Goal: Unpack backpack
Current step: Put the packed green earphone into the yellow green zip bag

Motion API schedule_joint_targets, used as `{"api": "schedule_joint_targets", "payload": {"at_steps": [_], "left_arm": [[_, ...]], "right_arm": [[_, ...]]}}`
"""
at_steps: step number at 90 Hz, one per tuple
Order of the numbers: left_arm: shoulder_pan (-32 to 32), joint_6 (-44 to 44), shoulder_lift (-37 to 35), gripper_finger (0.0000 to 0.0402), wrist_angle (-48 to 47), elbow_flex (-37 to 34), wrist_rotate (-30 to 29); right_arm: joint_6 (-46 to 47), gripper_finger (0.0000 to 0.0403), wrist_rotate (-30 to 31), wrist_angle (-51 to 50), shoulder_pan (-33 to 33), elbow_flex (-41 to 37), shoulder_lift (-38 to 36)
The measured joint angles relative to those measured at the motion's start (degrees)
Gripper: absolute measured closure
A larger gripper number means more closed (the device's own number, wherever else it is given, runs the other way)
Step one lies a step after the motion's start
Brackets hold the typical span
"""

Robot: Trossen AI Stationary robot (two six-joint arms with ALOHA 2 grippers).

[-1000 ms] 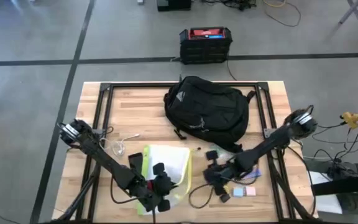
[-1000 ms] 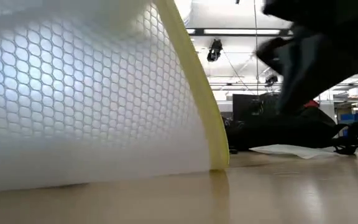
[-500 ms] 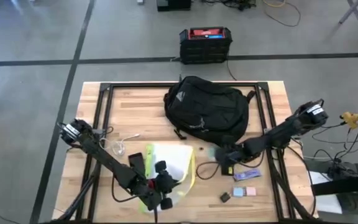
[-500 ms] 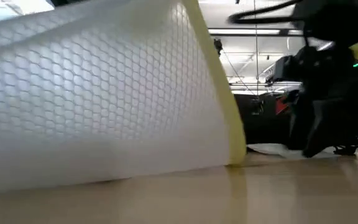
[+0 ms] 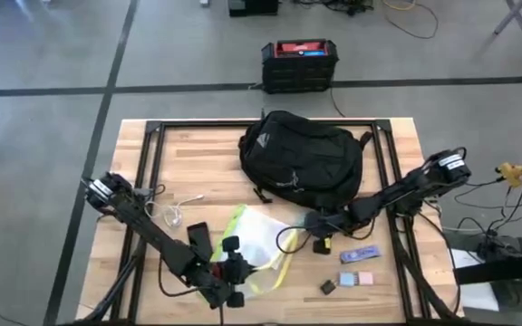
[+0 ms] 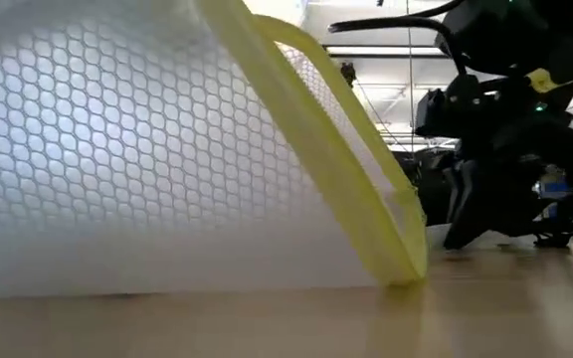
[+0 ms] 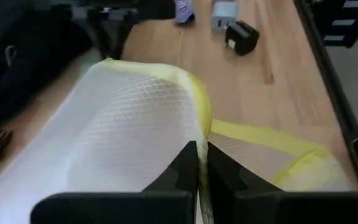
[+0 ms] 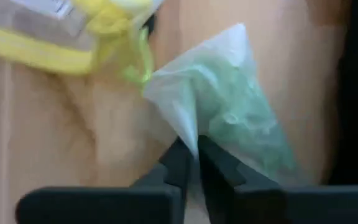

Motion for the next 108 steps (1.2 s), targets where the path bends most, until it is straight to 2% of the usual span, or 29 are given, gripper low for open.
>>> {"api": "schedule_joint_targets", "payload": {"at_steps": [14,24,41,48,54,63,77,90,100,108], "left_arm": [[0.05,-0.03,-0.73,0.0402,-1.46,0.0,-0.39],[0.09,0.0,-0.84,0.0402,-2.09,0.0,-1.46],[0.47,-0.01,-0.88,0.0402,-3.56,0.0,-7.25],[0.8,0.0,-0.93,0.0402,-3.66,-0.02,-9.65],[1.29,0.19,-0.93,0.0402,-3.78,-0.02,-10.46],[2.1,0.21,-0.93,0.0402,-3.84,-0.07,-10.4],[2.26,1.28,-0.93,0.0402,-2.92,-0.09,-10.4],[2.23,4.74,-0.93,0.0402,-0.07,-0.09,-10.41],[2.3,5.8,-0.93,0.0402,0.47,-0.09,-10.58],[2.3,5.86,-0.95,0.0402,0.44,-0.09,-10.7]], "right_arm": [[0.73,0.0398,-1.42,-9.61,1.76,3.77,-5.49],[0.33,0.04,-0.97,-12.95,4.25,7.69,-9.54],[-0.38,0.0402,-0.77,-11.29,9.2,11.61,-11.35],[0.55,0.0402,-2.84,-9.37,10.74,12.08,-10.28],[1.29,0.0402,-4.65,-6.01,11.79,12.08,-8.8],[2.05,0.0402,-4.19,-0.06,12.43,12.21,-5.54],[-1.9,0.0403,4.56,12.69,11.63,12.48,1.91],[-6.26,0.0403,11.56,23.45,8.32,16.28,11.46],[-10.98,0.0399,14.61,25.67,5.98,22.08,18.32],[-11.58,0.038,15.32,23.74,4.37,27.22,22.52]]}}
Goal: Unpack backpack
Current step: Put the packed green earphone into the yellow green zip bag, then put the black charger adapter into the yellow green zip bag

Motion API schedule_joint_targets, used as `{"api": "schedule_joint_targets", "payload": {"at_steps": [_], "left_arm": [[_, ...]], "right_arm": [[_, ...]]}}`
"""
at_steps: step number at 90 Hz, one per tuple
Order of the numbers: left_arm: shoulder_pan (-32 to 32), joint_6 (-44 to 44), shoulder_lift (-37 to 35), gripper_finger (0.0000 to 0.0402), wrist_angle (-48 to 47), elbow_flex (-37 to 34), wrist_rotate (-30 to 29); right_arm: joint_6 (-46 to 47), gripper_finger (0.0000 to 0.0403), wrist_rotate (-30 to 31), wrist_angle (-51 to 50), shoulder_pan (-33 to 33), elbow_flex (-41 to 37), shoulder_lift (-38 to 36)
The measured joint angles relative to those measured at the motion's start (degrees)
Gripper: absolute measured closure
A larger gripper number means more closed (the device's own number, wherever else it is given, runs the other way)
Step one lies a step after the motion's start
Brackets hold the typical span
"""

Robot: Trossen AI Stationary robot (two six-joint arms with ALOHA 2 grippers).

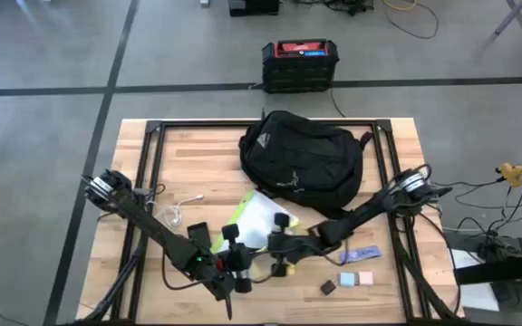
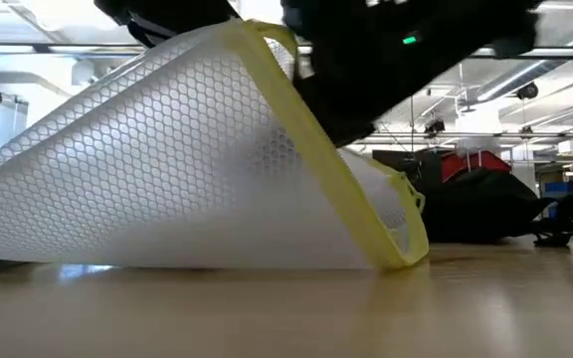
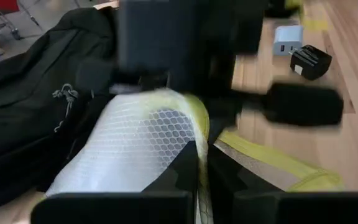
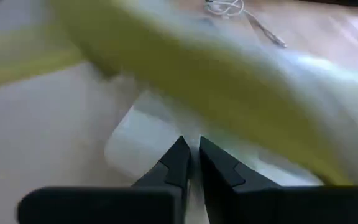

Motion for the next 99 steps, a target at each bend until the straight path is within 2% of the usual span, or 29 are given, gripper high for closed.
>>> {"api": "schedule_joint_targets", "payload": {"at_steps": [13,29,48,71,92,99], "left_arm": [[-0.02,0.32,0.0,0.0402,-0.51,-0.05,0.0],[-0.08,0.13,-0.11,0.0402,-0.39,-0.07,-0.12],[-0.04,-1.1,-0.11,0.0402,-0.42,-0.07,-0.35],[0.0,-2.88,0.07,0.0402,0.5,-0.07,-3.08],[-0.09,-4.68,0.11,0.0402,0.54,-0.07,-3.06],[-0.07,-4.83,0.13,0.0402,0.54,-0.07,-3.07]], "right_arm": [[-1.89,0.0303,0.0,-2.73,-1.09,6.15,3.67],[-4.85,0.019,2.02,-3.73,-0.62,6.92,2.54],[-1.49,0.0107,3.67,-17.99,1.04,6.38,-2.53],[4.85,0.0065,3.25,-24.4,3.03,4.82,-4.01],[5.73,0.0071,2.75,-28.12,8.86,0.46,-9.25],[6.17,0.0075,0.14,-30.91,10.4,-1.55,-12.63]]}}
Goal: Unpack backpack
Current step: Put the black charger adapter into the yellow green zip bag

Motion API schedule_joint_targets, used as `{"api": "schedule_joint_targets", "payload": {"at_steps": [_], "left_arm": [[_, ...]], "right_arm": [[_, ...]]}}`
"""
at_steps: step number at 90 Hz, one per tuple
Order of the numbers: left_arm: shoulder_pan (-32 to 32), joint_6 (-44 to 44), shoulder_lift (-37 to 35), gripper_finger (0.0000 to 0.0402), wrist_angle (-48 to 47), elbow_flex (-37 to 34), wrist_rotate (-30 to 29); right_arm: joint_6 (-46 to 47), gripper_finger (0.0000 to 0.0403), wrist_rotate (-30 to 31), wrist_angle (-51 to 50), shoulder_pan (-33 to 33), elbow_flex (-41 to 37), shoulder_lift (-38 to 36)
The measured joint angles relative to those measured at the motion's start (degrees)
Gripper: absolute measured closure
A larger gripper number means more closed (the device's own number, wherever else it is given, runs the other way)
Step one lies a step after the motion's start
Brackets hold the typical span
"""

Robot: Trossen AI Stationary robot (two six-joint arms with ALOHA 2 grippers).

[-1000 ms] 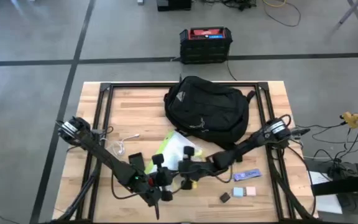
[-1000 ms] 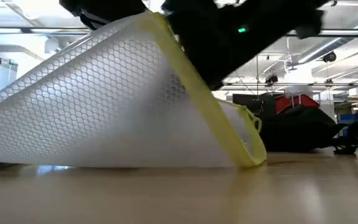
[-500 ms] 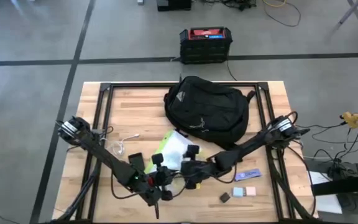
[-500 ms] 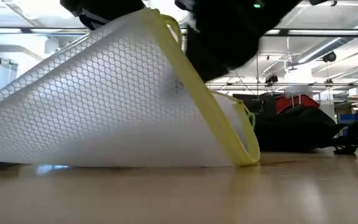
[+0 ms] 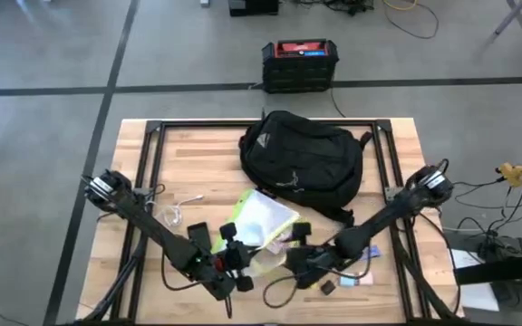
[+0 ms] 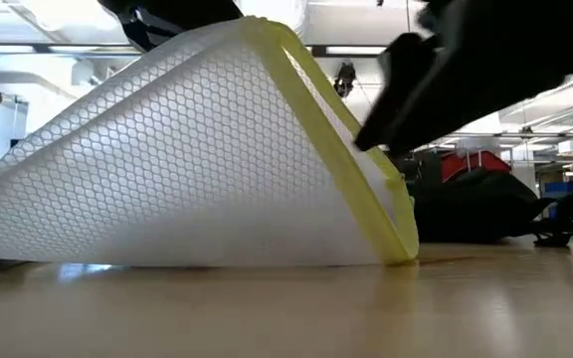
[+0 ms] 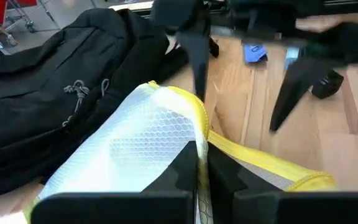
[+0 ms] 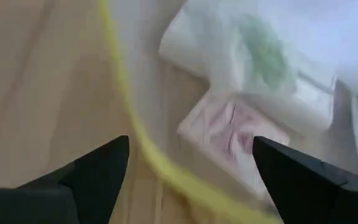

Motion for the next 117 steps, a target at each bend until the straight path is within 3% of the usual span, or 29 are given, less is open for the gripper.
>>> {"api": "schedule_joint_targets", "payload": {"at_steps": [17,30,50,83,94,113,117], "left_arm": [[0.07,-2.46,0.0,0.0402,0.0,0.0,-0.04],[-0.02,-4.7,0.0,0.0402,0.0,0.0,-0.08],[-0.06,-5.38,0.11,0.0402,0.0,0.0,-0.06],[-0.19,-5.47,0.11,0.0402,0.0,0.0,0.84],[-0.2,-5.45,0.11,0.0402,-0.04,0.0,0.9],[-0.28,-5.88,0.11,0.0402,0.0,-0.24,0.99],[-0.31,-5.88,0.11,0.0402,0.0,-0.27,1.01]], "right_arm": [[1.67,0.0084,-11.13,-4.33,4.35,-3.48,-7.76],[2.17,0.009,-17.23,-5.01,8.97,-5.22,-8.44],[2.99,0.0089,-16.9,-4.93,15.35,-5.3,-5.35],[1.66,0.0108,-16.86,-5.83,15.2,-5.17,3.12],[3.82,0.0145,-17.51,-5.72,14.53,-5.1,3.48],[4.5,0.0279,-16.96,-5.91,12.84,-5.19,3.07],[4.53,0.0284,-16.76,-5.94,12.25,-5.21,3.0]]}}
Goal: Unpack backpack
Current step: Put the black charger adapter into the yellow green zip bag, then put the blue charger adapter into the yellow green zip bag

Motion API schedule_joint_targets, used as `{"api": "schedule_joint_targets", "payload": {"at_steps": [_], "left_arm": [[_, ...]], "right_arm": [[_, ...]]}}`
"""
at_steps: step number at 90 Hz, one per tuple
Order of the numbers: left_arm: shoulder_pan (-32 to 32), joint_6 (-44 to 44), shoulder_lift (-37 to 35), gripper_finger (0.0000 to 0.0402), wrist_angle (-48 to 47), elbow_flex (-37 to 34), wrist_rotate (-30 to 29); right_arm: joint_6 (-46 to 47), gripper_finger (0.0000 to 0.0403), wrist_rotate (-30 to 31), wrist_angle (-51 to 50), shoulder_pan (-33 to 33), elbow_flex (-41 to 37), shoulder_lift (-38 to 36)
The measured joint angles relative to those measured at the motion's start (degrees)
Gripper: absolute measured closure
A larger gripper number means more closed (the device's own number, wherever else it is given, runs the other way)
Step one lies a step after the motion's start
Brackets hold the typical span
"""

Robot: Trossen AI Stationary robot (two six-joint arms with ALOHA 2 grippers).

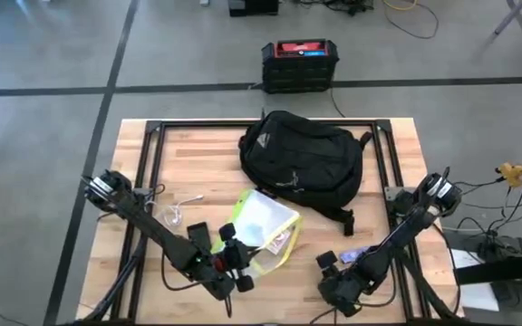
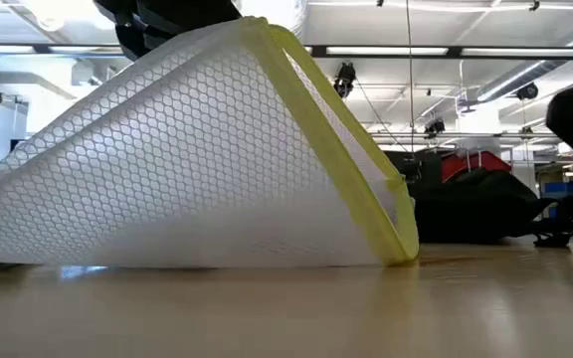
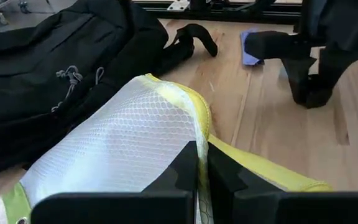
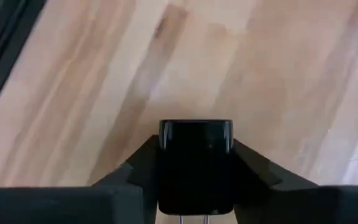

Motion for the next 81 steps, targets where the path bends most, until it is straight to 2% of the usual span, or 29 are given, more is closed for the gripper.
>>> {"api": "schedule_joint_targets", "payload": {"at_steps": [10,28,40,47,59,70,81], "left_arm": [[-0.07,0.01,0.0,0.0402,0.0,-0.01,0.02],[-0.07,0.01,0.0,0.0402,0.0,-0.03,-0.7],[-0.07,0.03,0.0,0.0402,0.04,-0.03,-0.87],[-0.07,0.04,0.0,0.0402,0.12,-0.03,-0.94],[0.0,0.3,0.0,0.0402,0.27,-0.05,-1.09],[-0.02,0.25,0.0,0.0402,0.39,-0.07,-1.21],[-0.07,0.32,0.0,0.0402,0.5,-0.07,-1.12]], "right_arm": [[1.49,0.0283,2.28,-0.49,-1.94,0.49,-0.08],[-1.63,0.0283,25.09,5.88,-6.5,1.54,0.12],[-6.32,0.0283,31.09,12.27,-13.63,1.42,1.68],[-9.03,0.0274,30.95,19.95,-18.88,1.42,3.36],[-12.78,0.0207,24.45,30.15,-26.64,1.41,5.61],[-12.11,0.0144,19.21,30.52,-30.62,2.39,5.55],[-12.1,0.0097,15.29,30.35,-31.75,3.63,5.3]]}}
